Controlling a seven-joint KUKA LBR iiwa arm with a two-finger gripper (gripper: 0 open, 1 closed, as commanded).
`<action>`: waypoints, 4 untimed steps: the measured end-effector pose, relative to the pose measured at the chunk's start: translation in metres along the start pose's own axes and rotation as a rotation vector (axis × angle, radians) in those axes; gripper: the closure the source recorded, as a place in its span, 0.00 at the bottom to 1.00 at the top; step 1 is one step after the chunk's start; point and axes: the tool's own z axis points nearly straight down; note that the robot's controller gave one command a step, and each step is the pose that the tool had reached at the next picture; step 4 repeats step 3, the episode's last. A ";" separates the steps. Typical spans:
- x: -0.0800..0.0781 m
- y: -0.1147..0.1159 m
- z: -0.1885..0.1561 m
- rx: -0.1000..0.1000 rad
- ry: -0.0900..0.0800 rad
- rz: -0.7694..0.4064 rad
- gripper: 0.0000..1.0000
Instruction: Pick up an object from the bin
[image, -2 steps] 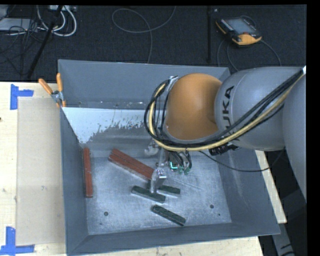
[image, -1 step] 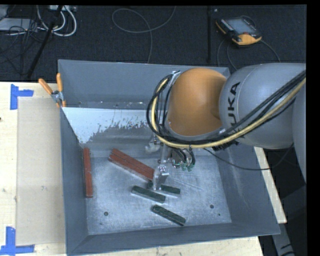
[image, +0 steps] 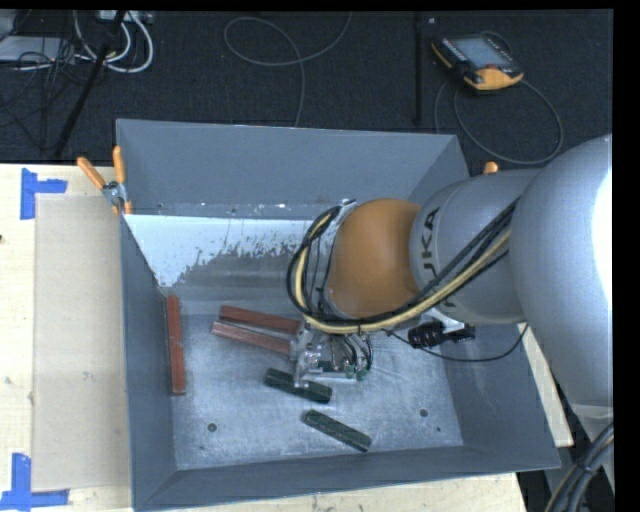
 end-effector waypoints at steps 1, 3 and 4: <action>0.000 0.000 0.000 0.000 0.000 0.000 1.00; -0.005 0.005 -0.127 0.008 0.016 0.028 1.00; -0.005 0.005 -0.127 0.008 0.016 0.028 1.00</action>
Offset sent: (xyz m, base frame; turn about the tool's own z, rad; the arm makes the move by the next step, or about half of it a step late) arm 0.0031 0.0048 0.0450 0.0368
